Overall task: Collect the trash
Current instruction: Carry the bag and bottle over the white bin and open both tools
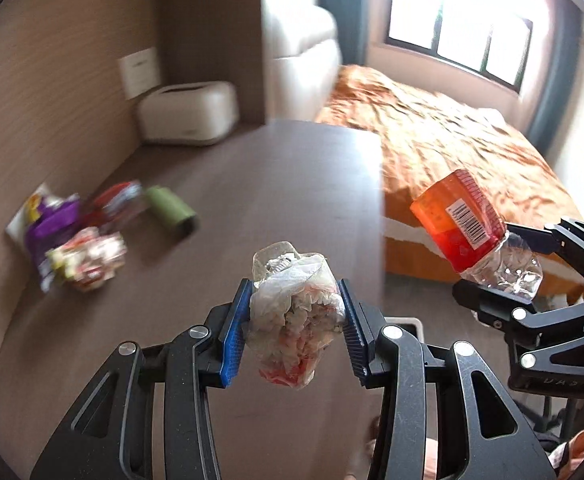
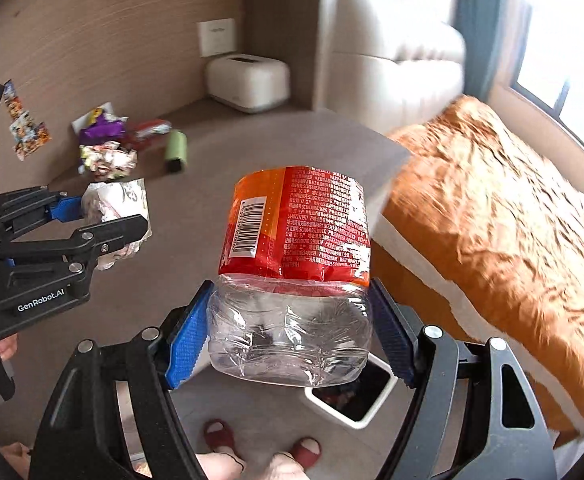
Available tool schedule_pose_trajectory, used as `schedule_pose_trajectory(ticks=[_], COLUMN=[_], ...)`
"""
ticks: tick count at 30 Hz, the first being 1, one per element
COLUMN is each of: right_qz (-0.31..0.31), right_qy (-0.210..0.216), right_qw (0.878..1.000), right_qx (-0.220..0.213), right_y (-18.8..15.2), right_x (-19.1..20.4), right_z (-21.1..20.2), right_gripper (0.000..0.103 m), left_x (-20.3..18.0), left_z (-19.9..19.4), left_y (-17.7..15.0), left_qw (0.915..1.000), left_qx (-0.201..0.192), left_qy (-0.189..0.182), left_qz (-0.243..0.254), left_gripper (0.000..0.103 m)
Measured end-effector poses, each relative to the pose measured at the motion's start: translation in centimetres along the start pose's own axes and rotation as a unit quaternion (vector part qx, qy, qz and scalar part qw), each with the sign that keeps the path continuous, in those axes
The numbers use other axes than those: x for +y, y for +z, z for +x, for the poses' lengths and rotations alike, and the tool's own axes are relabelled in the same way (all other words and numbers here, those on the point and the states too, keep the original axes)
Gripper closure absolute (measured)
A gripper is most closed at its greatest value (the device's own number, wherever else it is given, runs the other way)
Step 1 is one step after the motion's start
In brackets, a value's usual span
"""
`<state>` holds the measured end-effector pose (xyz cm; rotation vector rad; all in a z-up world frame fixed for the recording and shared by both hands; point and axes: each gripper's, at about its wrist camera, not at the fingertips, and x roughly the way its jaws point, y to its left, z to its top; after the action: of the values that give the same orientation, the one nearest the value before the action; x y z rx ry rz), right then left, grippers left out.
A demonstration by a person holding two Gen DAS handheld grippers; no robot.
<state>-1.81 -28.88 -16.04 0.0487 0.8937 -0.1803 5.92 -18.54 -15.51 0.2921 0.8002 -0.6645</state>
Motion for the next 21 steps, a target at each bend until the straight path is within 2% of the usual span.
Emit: schedule_pose_trajectory(ticks=[4,10,14,18,21], right_qz=[0.012,0.022,0.035,0.045,0.056], right_qy=[-0.003,-0.009,-0.009,-0.02,-0.019], right_qw=[1.0,0.999,0.997,0.993,0.99], right_qx=[0.01,0.036,0.075,0.105,0.131], right_y=[-2.2,-5.8,-8.9,-12.0,-15.0], right_x=[-3.8,-9.8,-13.3,-15.7,-17.4], right_z=[-0.1,1.2,4.3,8.0,12.0], right_gripper=[0.028,0.028,0.028,0.028,0.028], left_x=[-5.2,-12.7,-16.2,-19.5,-20.5], left_z=[1.4,5.6,9.7,15.9,20.6], left_y=[0.6,0.7,0.2,-1.5,-3.4], left_qw=[0.9996,0.9972,0.9943,0.9889,0.9839], left_qx=[0.009,0.049,0.079,0.114,0.137], left_qy=[-0.009,-0.019,-0.032,-0.055,-0.081], left_qz=[0.027,0.053,0.065,0.079,0.081], left_gripper=[0.061,0.061,0.061,0.061,0.061])
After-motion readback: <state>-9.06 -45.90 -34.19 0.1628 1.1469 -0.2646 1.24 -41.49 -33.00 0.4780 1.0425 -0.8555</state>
